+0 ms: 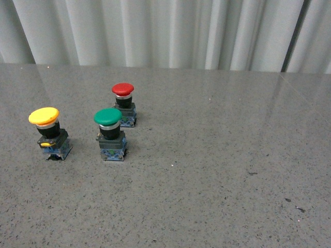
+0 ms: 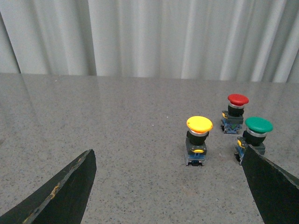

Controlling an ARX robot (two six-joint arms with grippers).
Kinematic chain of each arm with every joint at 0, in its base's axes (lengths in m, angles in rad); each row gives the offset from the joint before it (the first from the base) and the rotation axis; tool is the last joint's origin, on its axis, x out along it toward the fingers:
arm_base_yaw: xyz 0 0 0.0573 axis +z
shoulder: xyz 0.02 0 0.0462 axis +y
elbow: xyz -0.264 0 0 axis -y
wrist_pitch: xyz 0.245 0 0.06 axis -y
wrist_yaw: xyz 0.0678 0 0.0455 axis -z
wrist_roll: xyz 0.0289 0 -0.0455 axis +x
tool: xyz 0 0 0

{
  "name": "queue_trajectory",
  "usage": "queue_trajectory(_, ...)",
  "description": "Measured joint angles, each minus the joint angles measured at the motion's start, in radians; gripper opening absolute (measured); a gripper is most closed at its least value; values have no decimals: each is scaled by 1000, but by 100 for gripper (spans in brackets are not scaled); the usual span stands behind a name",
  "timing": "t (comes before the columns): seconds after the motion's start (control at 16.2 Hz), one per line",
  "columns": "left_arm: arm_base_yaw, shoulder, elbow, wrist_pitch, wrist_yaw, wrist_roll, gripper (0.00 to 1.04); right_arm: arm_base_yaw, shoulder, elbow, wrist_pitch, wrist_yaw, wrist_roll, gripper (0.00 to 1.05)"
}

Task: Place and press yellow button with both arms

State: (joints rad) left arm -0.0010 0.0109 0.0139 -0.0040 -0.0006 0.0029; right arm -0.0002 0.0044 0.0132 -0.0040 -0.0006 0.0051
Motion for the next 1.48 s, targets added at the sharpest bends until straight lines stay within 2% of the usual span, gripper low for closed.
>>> queue_trajectory(1.05, 0, 0, 0, 0, 0, 0, 98, 0, 0, 0, 0, 0, 0, 98)
queue_trajectory(1.11, -10, 8, 7, -35, -27, -10, 98, 0, 0, 0, 0, 0, 0, 98)
queue_trajectory(1.17, -107, 217, 109, -173, -278, -80, 98, 0, 0, 0, 0, 0, 0, 98)
queue_trajectory(1.24, -56, 554, 260, 145, -301, -61, 98, 0, 0, 0, 0, 0, 0, 98)
queue_trajectory(1.36, -27, 801, 389, 313, -190, -31, 98, 0, 0, 0, 0, 0, 0, 98)
queue_trajectory(1.48, -49, 1048, 536, 330, -94, -19, 98, 0, 0, 0, 0, 0, 0, 98)
